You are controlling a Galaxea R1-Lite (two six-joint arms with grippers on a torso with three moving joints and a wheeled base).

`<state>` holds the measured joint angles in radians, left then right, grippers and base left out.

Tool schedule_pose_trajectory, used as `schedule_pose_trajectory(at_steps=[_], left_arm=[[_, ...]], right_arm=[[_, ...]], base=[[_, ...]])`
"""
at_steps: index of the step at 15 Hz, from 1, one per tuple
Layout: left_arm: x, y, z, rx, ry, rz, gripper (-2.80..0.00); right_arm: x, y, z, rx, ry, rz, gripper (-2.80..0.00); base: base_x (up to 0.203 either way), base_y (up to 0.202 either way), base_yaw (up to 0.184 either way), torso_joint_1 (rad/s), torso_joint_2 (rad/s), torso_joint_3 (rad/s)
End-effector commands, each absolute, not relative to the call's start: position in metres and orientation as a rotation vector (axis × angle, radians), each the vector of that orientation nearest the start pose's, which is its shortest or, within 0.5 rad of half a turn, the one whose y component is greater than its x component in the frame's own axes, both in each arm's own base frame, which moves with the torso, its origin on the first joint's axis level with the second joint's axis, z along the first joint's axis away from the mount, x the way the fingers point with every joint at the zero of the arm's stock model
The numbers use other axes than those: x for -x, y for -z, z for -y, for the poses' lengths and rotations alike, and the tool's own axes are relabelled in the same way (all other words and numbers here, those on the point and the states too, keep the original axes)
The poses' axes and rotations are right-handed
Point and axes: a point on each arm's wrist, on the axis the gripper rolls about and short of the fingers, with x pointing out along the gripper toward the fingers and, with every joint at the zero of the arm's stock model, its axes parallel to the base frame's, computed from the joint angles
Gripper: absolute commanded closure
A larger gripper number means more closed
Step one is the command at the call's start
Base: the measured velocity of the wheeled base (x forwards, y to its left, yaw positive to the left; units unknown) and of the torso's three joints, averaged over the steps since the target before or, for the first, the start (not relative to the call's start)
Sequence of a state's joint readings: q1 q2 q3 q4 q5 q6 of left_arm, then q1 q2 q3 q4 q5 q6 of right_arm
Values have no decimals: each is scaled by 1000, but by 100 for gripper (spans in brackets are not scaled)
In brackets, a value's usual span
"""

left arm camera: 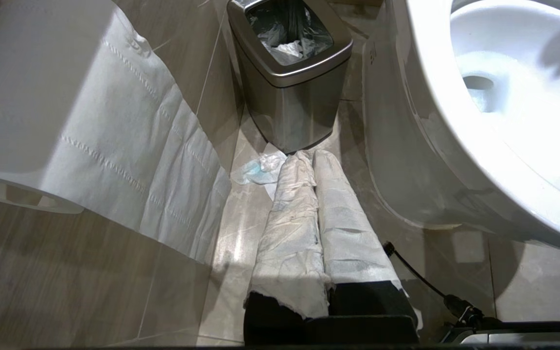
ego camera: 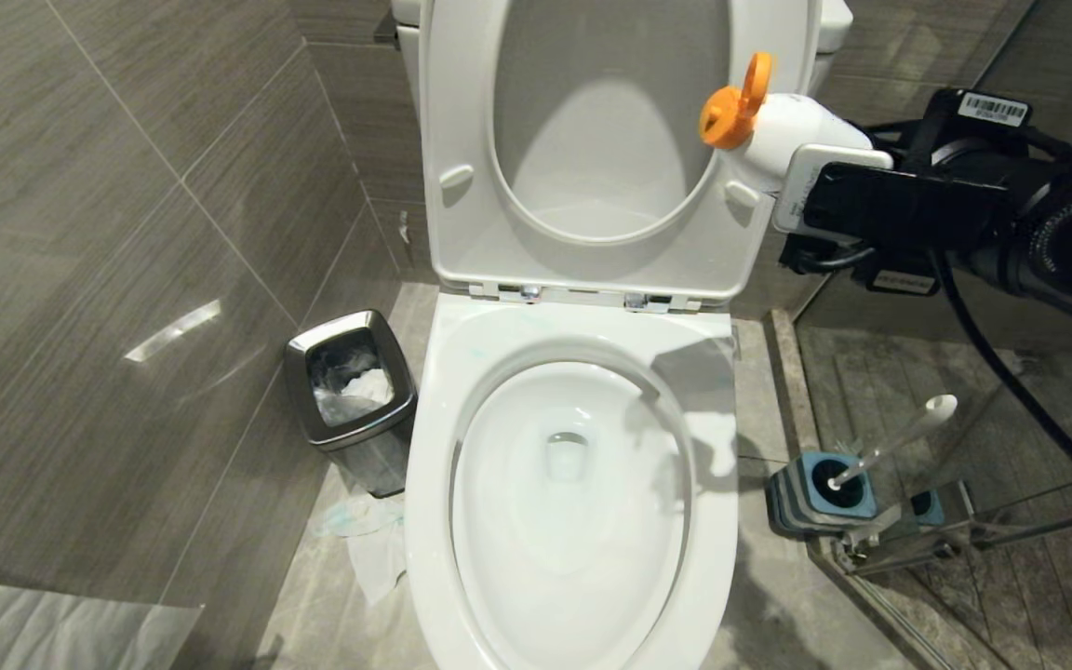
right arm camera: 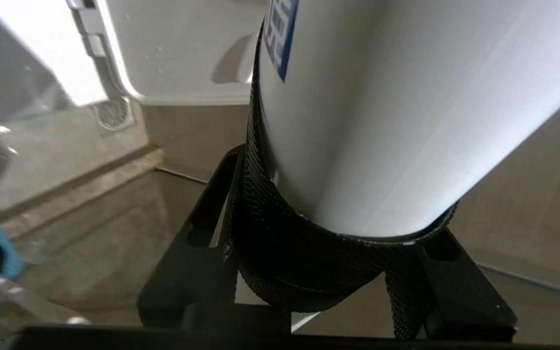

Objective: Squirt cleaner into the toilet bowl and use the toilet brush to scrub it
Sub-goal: Pour in the cleaning agent

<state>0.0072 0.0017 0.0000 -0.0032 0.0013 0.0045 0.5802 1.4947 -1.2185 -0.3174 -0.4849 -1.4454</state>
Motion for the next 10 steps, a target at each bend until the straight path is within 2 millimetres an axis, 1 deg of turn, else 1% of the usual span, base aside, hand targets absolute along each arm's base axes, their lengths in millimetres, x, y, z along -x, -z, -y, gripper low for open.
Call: schedule_pose_trajectory(at_steps=[1, 4, 6, 7, 10], left_arm=[[23, -76, 0, -5, -9, 3, 0], [23, -76, 0, -5, -9, 4, 0], [23, -76, 0, -5, -9, 2, 0], [23, -76, 0, -5, -9, 2, 0], [23, -76, 0, -5, -9, 3, 0]], right_arm=[[-227, -331, -138, 1480, -43, 108, 0], [-220, -331, -149, 1556, -35, 102, 0], [-214, -329, -159, 1594, -39, 100, 0], [-213, -328, -163, 1639, -36, 92, 0], [-209, -327, -167, 1753, -29, 84, 0]], base=[[0, 0, 0, 0, 0, 0], [0, 0, 0, 0, 0, 0], [0, 0, 0, 0, 0, 0], [0, 0, 0, 0, 0, 0], [0, 0, 0, 0, 0, 0]])
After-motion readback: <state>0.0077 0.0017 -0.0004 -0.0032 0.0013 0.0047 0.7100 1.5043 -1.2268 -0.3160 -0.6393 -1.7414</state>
